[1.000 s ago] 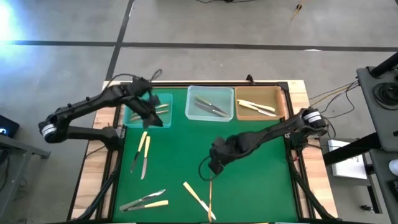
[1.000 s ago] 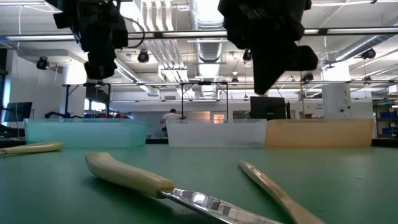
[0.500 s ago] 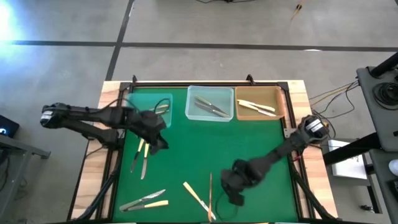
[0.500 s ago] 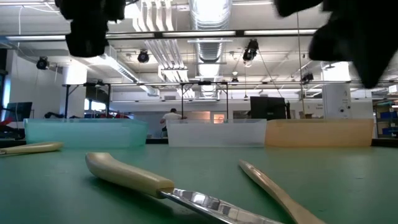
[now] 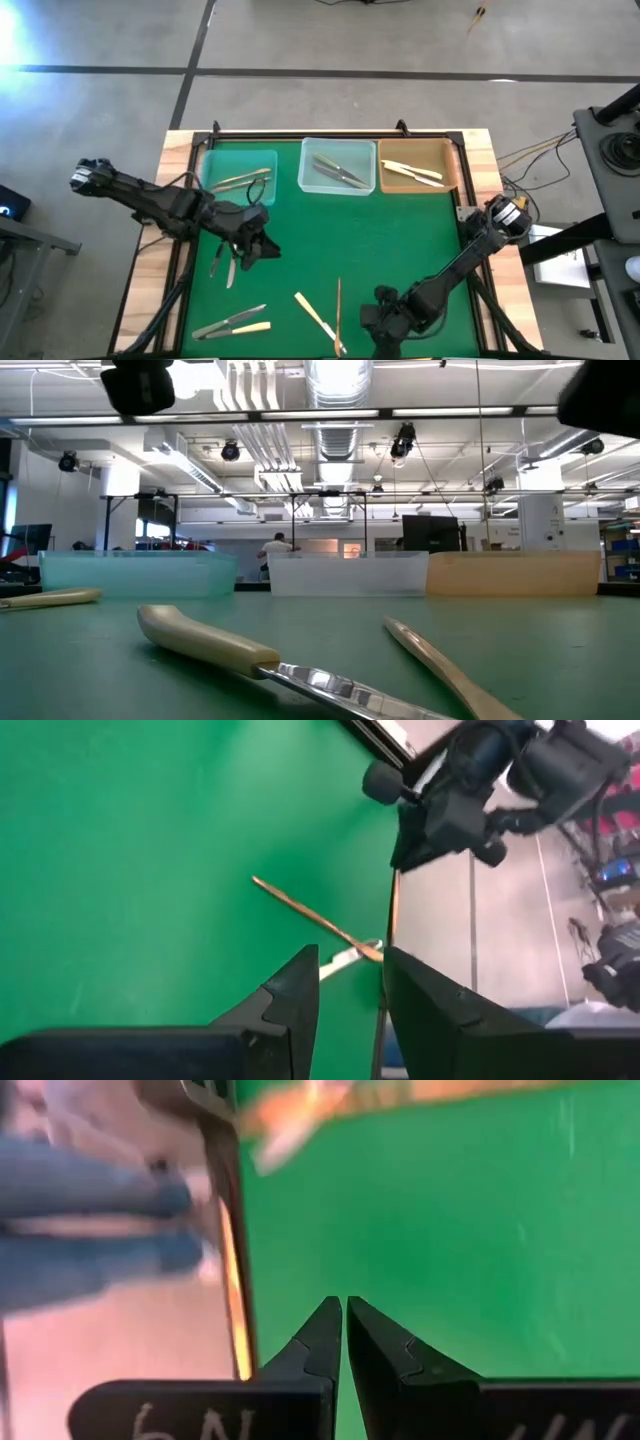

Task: Sort silverware by color (type)
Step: Put the gold knife into the blue bin

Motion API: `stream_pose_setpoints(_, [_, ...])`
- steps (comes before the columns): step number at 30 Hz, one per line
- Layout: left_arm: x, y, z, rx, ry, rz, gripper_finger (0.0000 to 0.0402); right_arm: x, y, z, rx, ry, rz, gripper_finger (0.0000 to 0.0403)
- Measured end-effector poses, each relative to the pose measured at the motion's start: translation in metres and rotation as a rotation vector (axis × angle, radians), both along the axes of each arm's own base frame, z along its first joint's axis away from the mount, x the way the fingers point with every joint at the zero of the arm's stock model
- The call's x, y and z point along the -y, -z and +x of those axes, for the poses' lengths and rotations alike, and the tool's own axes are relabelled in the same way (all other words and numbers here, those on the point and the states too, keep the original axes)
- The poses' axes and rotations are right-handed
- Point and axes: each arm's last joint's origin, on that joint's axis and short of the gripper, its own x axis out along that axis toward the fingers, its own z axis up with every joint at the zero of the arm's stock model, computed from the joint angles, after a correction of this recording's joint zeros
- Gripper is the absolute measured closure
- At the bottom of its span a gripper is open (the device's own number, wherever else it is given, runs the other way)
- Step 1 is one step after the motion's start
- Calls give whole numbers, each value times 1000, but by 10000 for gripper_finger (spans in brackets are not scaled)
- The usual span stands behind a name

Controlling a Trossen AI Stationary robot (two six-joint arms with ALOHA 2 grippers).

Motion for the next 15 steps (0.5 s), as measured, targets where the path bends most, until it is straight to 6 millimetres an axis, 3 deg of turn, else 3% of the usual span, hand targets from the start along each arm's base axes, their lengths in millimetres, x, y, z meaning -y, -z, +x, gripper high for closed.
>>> stream_pose_setpoints(3, [10,6,2,-30,33,2,304,-2,2,8,101,75,-33,390])
stream_pose_setpoints(5, [16,10,4,-55,22,-6,304,3,7,15,123,216,-49,390])
stream_pose_setpoints(8, [27,19,5,-103,-30,14,304,11,14,24,116,456,-13,390])
stream_pose_setpoints(15, [44,28,5,-117,-79,52,304,14,27,32,92,723,75,390])
